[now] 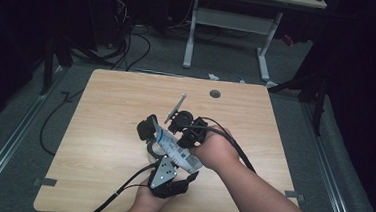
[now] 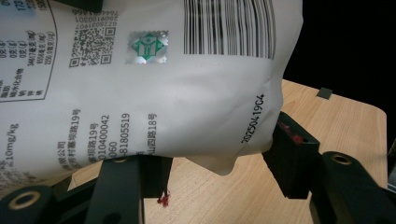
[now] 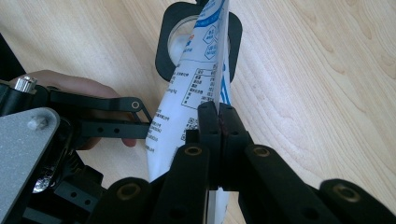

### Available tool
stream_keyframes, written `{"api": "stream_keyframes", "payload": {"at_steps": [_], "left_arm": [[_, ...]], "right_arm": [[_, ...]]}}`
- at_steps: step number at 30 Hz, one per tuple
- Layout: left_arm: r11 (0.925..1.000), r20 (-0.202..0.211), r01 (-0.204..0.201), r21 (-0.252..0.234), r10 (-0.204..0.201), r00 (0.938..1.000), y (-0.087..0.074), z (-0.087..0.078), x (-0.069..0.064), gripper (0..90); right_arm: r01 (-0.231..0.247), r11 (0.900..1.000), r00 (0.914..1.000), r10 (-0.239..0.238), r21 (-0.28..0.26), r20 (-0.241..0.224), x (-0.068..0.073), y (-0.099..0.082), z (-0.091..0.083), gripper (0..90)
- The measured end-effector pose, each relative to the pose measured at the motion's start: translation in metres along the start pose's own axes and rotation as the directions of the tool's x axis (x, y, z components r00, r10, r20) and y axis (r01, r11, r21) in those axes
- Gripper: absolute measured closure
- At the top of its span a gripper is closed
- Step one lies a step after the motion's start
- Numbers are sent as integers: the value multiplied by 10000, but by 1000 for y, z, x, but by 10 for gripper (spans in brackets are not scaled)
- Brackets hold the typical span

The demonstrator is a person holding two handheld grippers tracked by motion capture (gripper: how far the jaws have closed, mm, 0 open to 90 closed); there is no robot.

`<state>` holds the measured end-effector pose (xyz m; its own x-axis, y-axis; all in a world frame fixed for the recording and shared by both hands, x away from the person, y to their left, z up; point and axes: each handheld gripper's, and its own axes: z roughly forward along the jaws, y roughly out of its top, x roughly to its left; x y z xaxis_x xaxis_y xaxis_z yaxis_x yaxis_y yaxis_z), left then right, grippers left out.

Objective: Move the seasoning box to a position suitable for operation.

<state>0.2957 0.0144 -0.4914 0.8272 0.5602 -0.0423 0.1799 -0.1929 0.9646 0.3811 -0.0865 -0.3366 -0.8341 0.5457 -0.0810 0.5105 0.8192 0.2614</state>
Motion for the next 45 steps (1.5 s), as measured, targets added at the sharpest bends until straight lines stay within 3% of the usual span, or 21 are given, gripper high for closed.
{"api": "stream_keyframes", "payload": {"at_steps": [45], "left_arm": [[10000,-3,9,-62,-9,10000,3,0,0,470]], "right_arm": [[119,9999,9999,-119,28,68,1,4,-1,900]]}}
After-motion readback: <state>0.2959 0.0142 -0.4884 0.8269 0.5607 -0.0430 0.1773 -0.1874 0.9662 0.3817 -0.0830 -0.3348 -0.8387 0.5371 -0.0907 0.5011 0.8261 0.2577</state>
